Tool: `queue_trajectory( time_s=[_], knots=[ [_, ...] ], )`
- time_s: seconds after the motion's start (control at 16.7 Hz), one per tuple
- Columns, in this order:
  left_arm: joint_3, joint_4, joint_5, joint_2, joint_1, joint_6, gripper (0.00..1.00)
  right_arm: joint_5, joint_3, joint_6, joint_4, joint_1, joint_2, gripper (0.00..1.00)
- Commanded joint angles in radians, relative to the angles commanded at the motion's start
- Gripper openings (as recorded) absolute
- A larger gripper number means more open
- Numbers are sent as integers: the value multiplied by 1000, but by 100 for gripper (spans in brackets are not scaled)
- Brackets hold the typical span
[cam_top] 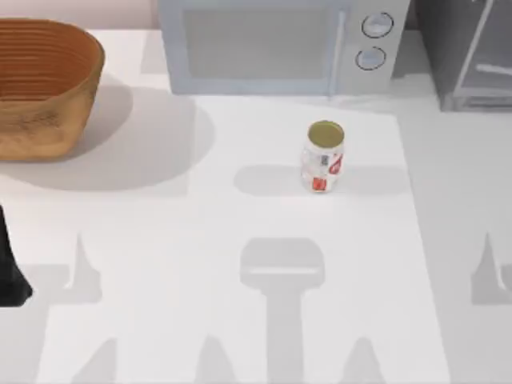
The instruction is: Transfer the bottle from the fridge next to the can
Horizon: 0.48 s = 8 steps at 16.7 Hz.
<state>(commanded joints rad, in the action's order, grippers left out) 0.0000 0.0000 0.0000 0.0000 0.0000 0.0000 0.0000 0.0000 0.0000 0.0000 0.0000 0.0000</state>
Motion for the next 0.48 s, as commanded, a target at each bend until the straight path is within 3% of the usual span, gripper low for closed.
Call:
queue_trajectory(
  time_s=[0.24,0.48],
  knots=[
    [0,0,0,0,0,0,100,-3,23,0,27,-6,31,100],
    [0,0,0,0,0,0,100,-23,142,0,169,-35,220,100]
  ],
)
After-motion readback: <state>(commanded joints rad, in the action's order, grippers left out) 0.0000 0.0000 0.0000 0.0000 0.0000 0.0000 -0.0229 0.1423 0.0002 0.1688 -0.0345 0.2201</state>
